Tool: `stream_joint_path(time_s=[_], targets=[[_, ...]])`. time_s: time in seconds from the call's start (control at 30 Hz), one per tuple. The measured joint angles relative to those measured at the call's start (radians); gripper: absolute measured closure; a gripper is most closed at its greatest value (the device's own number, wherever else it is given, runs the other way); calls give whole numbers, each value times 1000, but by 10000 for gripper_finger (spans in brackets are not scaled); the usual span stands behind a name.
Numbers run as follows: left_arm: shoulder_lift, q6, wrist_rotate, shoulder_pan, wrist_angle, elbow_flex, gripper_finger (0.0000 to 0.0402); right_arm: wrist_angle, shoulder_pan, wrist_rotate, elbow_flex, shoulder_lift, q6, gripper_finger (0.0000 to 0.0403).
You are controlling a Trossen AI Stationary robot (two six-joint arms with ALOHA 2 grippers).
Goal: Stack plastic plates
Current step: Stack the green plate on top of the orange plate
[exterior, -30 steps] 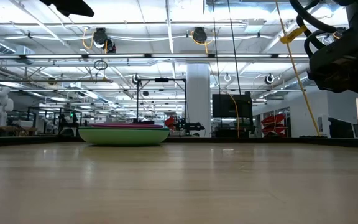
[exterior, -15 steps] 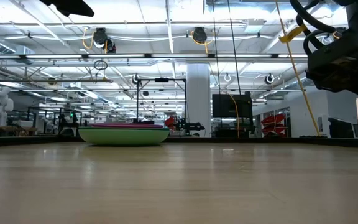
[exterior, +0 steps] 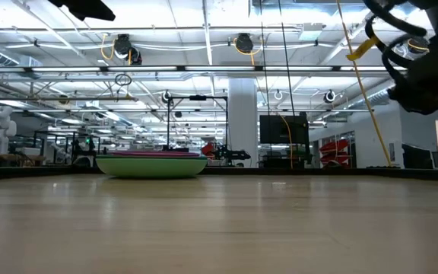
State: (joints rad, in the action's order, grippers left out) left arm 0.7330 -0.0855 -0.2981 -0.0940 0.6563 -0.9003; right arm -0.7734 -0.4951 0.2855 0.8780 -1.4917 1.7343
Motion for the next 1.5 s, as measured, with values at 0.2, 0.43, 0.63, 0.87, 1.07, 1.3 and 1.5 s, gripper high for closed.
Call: stream_joint_path(time_s=[0.2, 0.43, 0.63, 0.87, 1.07, 1.3, 1.5], targets=[[0, 0, 0, 0, 6, 0, 314, -134, -16, 16, -7, -12, -28, 345], [0, 0, 0, 0, 6, 0, 314, -83, -20, -26, -52, -12, -27, 399], [0, 0, 0, 0, 6, 0, 314, -17, -20, -75, -83, -12, -19, 399], [0, -9, 0, 0, 4, 0, 314, 153, -3, -249, -84, -12, -78, 401], [0, -17, 0, 0, -7, 0, 314, 274, 44, -362, -84, 13, -227, 401], [0, -36, 0, 0, -16, 0, 314, 156, 123, -275, -84, 89, -451, 401], [0, -41, 0, 0, -24, 0, 314, 107, 196, -232, -84, 150, -891, 398]])
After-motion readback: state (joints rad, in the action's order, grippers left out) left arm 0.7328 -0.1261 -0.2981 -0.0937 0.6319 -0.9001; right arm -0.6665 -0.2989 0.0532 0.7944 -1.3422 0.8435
